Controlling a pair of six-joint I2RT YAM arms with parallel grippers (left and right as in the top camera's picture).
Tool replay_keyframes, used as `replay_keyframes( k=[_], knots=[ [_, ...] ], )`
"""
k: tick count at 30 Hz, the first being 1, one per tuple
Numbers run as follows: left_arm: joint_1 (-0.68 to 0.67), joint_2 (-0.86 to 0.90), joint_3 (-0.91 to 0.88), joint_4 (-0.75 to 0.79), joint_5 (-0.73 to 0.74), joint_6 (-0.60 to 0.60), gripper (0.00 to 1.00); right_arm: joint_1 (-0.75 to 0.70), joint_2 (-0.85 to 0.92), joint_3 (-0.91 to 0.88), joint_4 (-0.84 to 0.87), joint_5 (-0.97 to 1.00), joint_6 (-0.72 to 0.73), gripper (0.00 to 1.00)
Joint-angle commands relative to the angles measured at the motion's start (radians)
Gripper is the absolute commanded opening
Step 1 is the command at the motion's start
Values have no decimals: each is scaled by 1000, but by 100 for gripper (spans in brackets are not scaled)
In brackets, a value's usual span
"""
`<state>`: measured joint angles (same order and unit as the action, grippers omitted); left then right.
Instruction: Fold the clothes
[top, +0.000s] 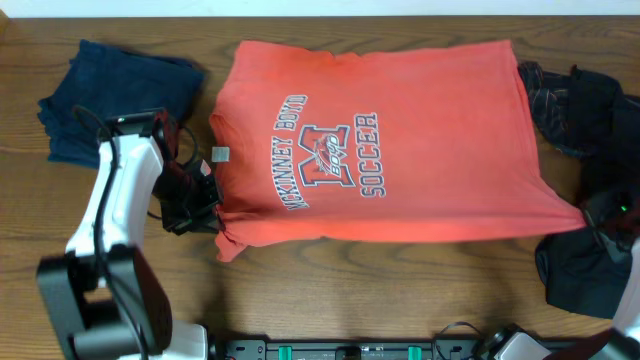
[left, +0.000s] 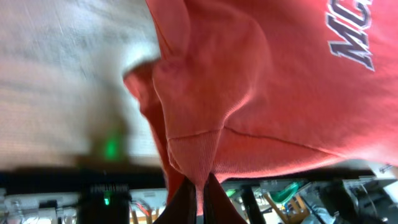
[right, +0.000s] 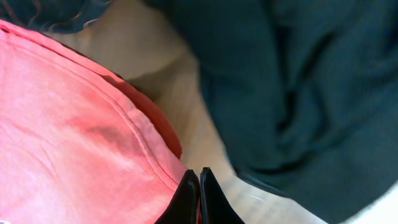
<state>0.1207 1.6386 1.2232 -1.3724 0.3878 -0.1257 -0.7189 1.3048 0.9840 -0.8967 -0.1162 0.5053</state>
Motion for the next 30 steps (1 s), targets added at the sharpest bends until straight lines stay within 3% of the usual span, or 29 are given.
replay_keyframes(
  k=[1,7,13,20,30],
  knots=[
    [1,-101,6,-44,-3,16,6,-41,-53,8,-14,34,-44,1],
    [1,-332,6,-27,-3,-18,6,-23,-142,8,-42,26,-77,1],
    [1,-447,5,241,-4,-103,6,73,-140,9,71,-23,-95,1],
    [1,-339,5,412,-3,-161,6,216,-18,9,241,-6,-90,0],
    [1,-58,5,703,-10,-161,6,261,264,9,591,-7,-91,1]
  ],
)
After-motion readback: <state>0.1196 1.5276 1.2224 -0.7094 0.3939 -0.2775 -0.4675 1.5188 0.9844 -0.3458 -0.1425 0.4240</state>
